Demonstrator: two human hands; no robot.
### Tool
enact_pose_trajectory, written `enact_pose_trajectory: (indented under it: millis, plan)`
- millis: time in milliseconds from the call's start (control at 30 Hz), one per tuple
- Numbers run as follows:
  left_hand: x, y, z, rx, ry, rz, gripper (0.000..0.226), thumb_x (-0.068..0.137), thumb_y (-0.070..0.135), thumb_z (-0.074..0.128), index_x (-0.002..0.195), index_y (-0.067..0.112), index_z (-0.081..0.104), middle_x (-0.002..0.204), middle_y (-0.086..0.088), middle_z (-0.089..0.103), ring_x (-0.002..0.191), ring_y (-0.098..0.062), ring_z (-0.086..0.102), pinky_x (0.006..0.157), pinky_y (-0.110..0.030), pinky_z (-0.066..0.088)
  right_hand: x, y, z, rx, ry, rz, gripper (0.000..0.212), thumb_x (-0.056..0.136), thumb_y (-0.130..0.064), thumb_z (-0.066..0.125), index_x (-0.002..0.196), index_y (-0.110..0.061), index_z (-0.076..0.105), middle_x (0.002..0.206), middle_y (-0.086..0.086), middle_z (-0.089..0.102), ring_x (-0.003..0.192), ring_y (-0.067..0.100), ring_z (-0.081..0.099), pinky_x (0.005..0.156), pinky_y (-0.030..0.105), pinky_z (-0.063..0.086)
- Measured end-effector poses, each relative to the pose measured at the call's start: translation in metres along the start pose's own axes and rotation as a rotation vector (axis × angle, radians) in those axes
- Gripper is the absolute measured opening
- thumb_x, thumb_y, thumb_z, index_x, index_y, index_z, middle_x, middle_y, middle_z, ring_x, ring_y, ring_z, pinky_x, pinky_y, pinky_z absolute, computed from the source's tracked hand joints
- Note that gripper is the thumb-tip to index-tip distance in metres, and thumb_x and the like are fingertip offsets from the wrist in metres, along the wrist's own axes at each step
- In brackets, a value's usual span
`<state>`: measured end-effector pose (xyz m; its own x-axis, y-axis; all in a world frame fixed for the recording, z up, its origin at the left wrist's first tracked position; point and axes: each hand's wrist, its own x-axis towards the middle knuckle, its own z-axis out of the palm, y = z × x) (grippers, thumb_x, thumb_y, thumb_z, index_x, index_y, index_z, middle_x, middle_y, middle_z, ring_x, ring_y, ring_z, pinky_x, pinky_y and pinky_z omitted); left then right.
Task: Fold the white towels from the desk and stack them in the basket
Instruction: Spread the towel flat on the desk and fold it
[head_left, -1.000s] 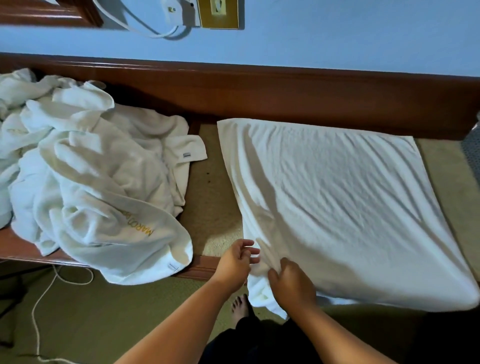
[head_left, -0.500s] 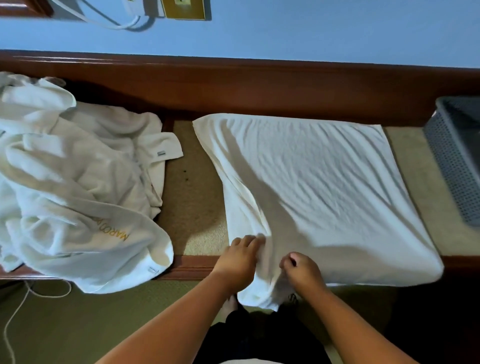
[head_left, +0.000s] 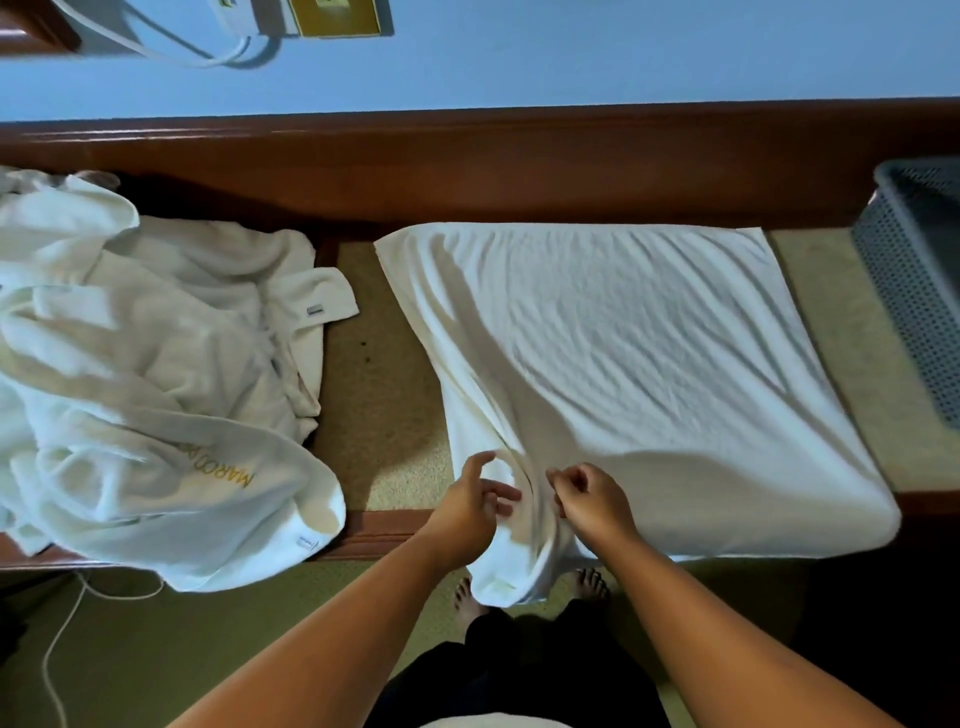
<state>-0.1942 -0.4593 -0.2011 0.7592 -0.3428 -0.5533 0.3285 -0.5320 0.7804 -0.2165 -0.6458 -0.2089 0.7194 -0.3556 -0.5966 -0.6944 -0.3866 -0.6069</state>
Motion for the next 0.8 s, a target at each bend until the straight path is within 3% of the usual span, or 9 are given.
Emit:
enact_pose_trajectory:
  millis: [133,233,333,400,467,533,600,667,800]
  plan:
    - [0.0,-0.002,-0.007,-0.054,0.038,-0.1,0.041,0.103,0.0,0.034,0.136,0.022,0.044,0.104,-0.001,0.071,0.085,-0.018,0.074,0.056,-0.013,0.043,0.003,-0.011,0.006,-0.128,-0.129,-0.112,0.031,0.084,-0.053,0.071,0.087,-0.024,0.061,0.082,-0.01,0.066,0.079,0.01,0.062,0.067,0.027,0.045]
    - [0.001,-0.009,-0.01,-0.127,0.141,-0.185,0.036,0.103,0.003,0.039,0.132,0.02,0.049,0.105,-0.005,0.066,0.083,-0.024,0.075,0.056,-0.02,0.045,0.007,-0.014,0.013,-0.245,-0.158,-0.137,0.029,0.091,-0.041,0.061,0.076,-0.017,0.053,0.073,-0.003,0.059,0.074,0.019,0.058,0.062,0.031,0.04]
    - [0.003,-0.013,-0.009,-0.151,0.19,-0.216,0.031,0.102,0.006,0.045,0.127,0.024,0.05,0.111,-0.004,0.063,0.08,-0.024,0.075,0.06,-0.03,0.051,0.012,-0.011,0.008,-0.09,-0.102,-0.044,0.035,0.092,-0.027,0.055,0.062,-0.012,0.042,0.061,0.002,0.049,0.065,0.024,0.05,0.057,0.035,0.032]
    - [0.007,-0.012,-0.009,-0.105,0.203,-0.172,0.035,0.101,0.01,0.048,0.13,0.03,0.046,0.116,-0.001,0.063,0.08,-0.02,0.074,0.071,-0.036,0.058,0.016,-0.008,0.004,0.008,-0.114,0.019,0.032,0.09,-0.026,0.055,0.064,-0.007,0.051,0.067,0.012,0.058,0.071,0.031,0.057,0.06,0.035,0.035]
    - [0.014,-0.007,-0.007,-0.014,0.21,-0.078,0.05,0.1,0.013,0.05,0.14,0.04,0.037,0.12,0.004,0.06,0.086,-0.017,0.072,0.083,-0.043,0.059,0.017,-0.007,0.0,0.111,-0.171,0.058,0.029,0.085,-0.031,0.055,0.065,-0.01,0.057,0.073,0.012,0.063,0.077,0.033,0.061,0.067,0.035,0.04]
    - [0.022,0.006,-0.003,0.142,0.185,-0.026,0.059,0.1,0.017,0.047,0.148,0.046,0.028,0.122,0.005,0.053,0.093,-0.017,0.066,0.085,-0.04,0.056,0.015,-0.007,-0.001,0.231,-0.209,0.116,0.025,0.077,-0.035,0.053,0.06,-0.016,0.054,0.067,0.006,0.058,0.073,0.028,0.055,0.07,0.037,0.039]
    - [0.032,0.019,0.0,0.385,0.118,-0.047,0.052,0.098,0.017,0.041,0.143,0.042,0.039,0.121,0.0,0.05,0.095,-0.021,0.063,0.084,-0.04,0.054,0.012,-0.006,-0.005,0.352,-0.225,0.154,0.022,0.08,-0.03,0.054,0.062,-0.017,0.051,0.061,0.003,0.052,0.07,0.024,0.048,0.069,0.037,0.036]
    - [0.036,0.028,0.001,0.603,0.038,-0.124,0.043,0.091,0.013,0.039,0.126,0.031,0.057,0.119,-0.003,0.056,0.098,-0.024,0.062,0.086,-0.039,0.054,0.01,-0.004,-0.01,0.423,-0.219,0.174,0.019,0.085,-0.023,0.054,0.068,-0.014,0.054,0.062,0.003,0.051,0.069,0.023,0.047,0.067,0.034,0.037]
    - [0.031,0.024,-0.003,0.897,-0.199,-0.23,0.033,0.093,0.013,0.044,0.119,0.013,0.066,0.119,-0.006,0.065,0.109,-0.027,0.062,0.093,-0.037,0.053,0.008,-0.004,-0.015,0.491,-0.233,0.221,0.029,0.094,-0.011,0.051,0.065,-0.012,0.053,0.049,-0.004,0.048,0.055,0.016,0.043,0.056,0.029,0.035]
